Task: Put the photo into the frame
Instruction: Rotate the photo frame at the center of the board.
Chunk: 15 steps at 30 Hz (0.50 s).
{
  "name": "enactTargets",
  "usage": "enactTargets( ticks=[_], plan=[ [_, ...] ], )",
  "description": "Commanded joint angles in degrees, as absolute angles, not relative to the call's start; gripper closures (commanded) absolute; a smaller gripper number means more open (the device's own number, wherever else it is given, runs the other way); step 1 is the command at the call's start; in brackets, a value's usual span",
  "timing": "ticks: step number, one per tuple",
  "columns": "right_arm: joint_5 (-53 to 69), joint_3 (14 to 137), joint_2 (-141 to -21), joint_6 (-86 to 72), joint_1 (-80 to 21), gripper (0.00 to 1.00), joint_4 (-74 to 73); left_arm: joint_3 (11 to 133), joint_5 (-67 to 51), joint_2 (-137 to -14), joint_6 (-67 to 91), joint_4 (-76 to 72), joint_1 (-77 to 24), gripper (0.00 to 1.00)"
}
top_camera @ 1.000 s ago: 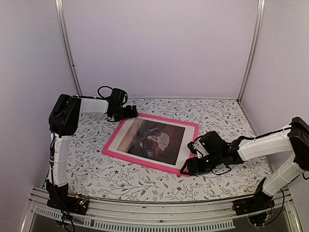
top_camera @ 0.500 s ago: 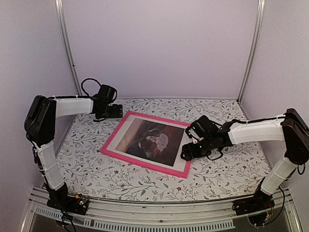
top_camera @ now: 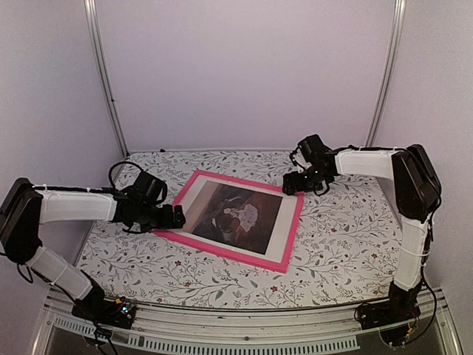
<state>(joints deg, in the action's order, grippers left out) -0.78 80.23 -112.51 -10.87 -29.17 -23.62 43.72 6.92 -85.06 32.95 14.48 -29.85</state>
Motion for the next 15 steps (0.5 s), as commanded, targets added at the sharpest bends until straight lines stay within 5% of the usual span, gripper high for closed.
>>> enactTargets(
  ticks=[1,15],
  plan=[
    [4.4,88.9,-119.7,-5.8,-25.3,0.14,-26.6,38.3,2.7,-79.9,41.1,13.3,-34.1,0.0],
    [15.1,96.3,-130.4,-2.4,-22.1,0.16,-28.1,33.4,-2.9,-85.6,47.5,2.2,-36.1,0.0]
  ],
)
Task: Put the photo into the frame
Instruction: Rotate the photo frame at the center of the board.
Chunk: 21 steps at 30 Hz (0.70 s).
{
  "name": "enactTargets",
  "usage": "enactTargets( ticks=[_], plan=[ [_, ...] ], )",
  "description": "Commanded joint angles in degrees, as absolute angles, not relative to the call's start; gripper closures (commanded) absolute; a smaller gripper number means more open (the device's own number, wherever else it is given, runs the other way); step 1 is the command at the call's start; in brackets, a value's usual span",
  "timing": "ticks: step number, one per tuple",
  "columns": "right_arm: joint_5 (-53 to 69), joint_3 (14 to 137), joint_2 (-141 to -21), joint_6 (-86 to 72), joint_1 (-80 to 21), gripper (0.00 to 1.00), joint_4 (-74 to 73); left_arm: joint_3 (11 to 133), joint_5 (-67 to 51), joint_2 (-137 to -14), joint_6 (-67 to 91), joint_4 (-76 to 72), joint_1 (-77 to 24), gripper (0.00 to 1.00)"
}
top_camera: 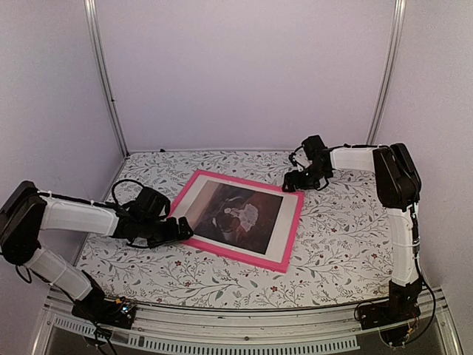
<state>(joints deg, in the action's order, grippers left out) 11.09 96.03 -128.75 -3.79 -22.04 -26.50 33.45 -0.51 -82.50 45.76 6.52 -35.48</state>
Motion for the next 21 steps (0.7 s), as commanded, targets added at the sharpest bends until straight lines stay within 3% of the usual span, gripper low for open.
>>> enactTargets(
  ticks=[1,13,21],
  plan=[
    [15.7,95.5,-130.2,-2.6,-22.1,0.16,-28.1,33.5,-3.2,-86.5,47.6,1.4,-36.1,0.0],
    [17.0,73.4,-114.7,-6.9,-22.2,0.26,-22.5,43.4,-4.0,-97.6,43.5,-2.6,-32.6,0.0],
    [18.6,53.3,-99.9,-14.8,-24.8,0.27,-17.4,59.3,-5.7,-109.2,35.3,2.7,-30.0,0.0]
  ],
)
